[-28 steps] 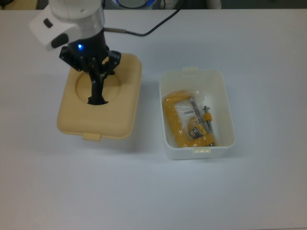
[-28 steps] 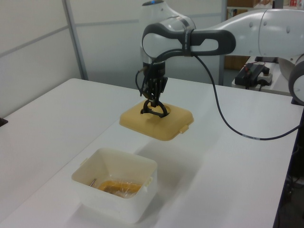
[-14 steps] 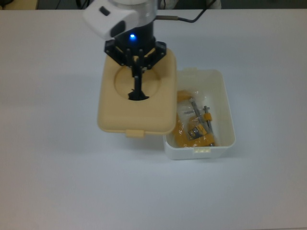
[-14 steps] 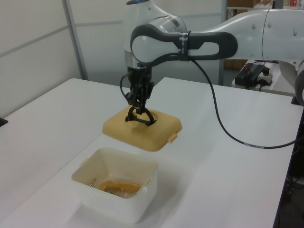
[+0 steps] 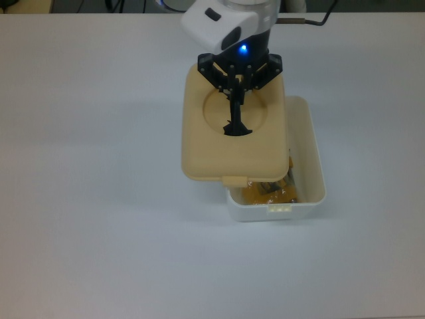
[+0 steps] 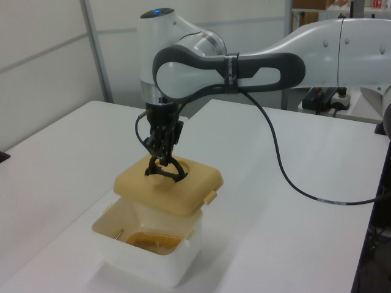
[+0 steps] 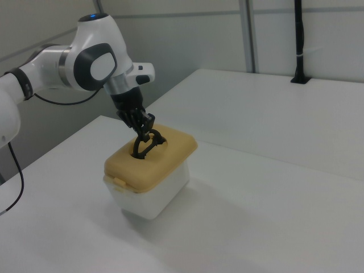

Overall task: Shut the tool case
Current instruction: 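Lower the lid onto the box rim and press it down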

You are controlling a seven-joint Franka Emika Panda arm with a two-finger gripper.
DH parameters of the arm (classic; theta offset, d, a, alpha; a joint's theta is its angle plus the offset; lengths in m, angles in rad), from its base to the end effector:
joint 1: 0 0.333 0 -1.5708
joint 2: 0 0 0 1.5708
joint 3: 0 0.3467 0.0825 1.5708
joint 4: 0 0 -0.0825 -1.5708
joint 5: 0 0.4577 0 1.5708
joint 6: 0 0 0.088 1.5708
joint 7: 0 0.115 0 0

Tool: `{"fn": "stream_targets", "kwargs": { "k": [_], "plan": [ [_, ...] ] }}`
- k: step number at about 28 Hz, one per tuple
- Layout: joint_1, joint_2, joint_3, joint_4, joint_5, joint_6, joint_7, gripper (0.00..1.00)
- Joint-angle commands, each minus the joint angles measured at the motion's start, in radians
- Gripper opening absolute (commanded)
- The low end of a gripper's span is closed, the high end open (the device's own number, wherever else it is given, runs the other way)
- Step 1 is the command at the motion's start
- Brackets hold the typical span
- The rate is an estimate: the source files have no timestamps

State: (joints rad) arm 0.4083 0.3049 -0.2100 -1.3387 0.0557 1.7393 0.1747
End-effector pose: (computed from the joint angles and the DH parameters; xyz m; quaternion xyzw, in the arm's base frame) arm 0.7219 0.1740 0.5859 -0.9986 -0.0148 -0.0508 0.0062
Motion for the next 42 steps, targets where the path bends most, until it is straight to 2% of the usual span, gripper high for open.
{"fn": "stream_targets", "kwargs": {
  "k": [1, 4, 5, 8, 10, 14, 24, 34, 38, 39, 40, 41, 42],
  "plan": [
    [0.027, 0.014, -0.014, 0.004, 0.007, -0.009, 0.026, 0.0],
    [0.027, 0.025, -0.009, 0.004, 0.007, -0.007, 0.028, 0.0],
    [0.027, 0.036, 0.006, 0.004, 0.006, 0.008, 0.032, 0.0],
    [0.026, 0.049, 0.018, 0.004, 0.001, 0.043, 0.052, 0.0],
    [0.027, 0.066, 0.029, 0.004, -0.02, 0.061, 0.068, 0.0],
    [0.027, 0.071, 0.043, 0.004, -0.028, 0.065, 0.075, 0.0],
    [0.043, 0.089, 0.043, 0.004, -0.03, 0.117, 0.097, 0.0],
    [0.064, 0.126, 0.046, 0.004, -0.06, 0.158, 0.14, 0.0],
    [0.066, 0.132, 0.047, 0.004, -0.062, 0.167, 0.154, 0.1],
    [0.067, 0.132, 0.047, 0.006, -0.06, 0.169, 0.154, 0.15],
    [0.067, 0.132, 0.049, 0.006, -0.06, 0.169, 0.154, 0.25],
    [0.069, 0.132, 0.049, 0.006, -0.06, 0.169, 0.158, 0.57],
    [0.07, 0.132, 0.049, 0.004, -0.06, 0.169, 0.164, 0.67]
  ]
}}
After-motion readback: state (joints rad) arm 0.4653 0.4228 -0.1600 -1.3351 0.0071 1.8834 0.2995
